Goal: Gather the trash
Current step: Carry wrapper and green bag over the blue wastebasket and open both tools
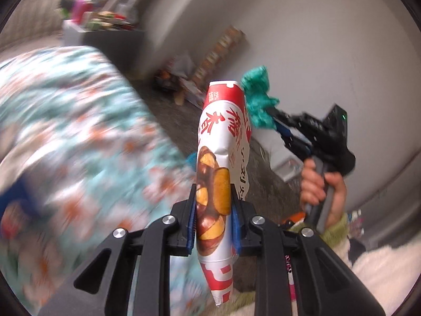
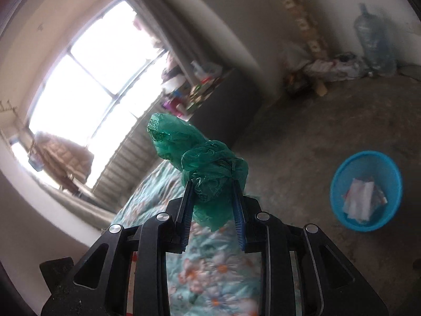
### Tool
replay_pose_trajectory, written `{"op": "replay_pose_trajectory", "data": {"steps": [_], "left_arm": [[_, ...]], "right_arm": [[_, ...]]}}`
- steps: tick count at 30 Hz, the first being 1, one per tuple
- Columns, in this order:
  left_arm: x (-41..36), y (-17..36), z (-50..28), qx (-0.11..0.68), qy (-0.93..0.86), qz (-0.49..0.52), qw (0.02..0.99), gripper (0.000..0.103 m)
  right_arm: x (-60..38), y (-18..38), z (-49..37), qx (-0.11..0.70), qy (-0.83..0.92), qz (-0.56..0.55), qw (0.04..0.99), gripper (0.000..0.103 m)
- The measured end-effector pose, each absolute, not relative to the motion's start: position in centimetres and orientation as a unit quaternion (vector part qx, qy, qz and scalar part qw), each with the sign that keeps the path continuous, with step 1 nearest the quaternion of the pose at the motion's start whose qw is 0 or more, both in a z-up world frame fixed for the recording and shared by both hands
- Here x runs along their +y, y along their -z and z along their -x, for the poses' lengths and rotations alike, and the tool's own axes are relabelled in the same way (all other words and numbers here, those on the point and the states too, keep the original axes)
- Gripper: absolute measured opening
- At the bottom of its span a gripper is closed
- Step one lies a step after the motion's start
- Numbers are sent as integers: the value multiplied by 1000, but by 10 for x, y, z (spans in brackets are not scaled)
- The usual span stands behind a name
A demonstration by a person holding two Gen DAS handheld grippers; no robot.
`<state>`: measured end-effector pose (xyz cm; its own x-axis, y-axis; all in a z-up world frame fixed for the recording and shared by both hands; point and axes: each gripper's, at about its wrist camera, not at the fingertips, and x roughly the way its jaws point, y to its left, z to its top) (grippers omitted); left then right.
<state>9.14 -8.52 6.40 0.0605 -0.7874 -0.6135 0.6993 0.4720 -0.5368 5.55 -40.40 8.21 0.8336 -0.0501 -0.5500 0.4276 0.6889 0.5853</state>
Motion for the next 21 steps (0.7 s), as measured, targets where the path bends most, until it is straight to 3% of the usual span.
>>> {"op": "replay_pose_trajectory", "data": {"steps": [6,12,18,21], "left_arm": [[-249,-41,-122,516,528,-70,671,22],[-392,47,-148,599,465,-166,630,23],[-484,122,-149,628,437,-223,604,23],[-513,149,-153,625,428,-242,607,27]], "right_arm": [[-473,-41,12,238,248,-422,839,26],[-522,43,35,247,296,-508,770,26],[-559,116,40,265,318,-578,703,27],[-579,148,38,260,329,-604,677,32]]}}
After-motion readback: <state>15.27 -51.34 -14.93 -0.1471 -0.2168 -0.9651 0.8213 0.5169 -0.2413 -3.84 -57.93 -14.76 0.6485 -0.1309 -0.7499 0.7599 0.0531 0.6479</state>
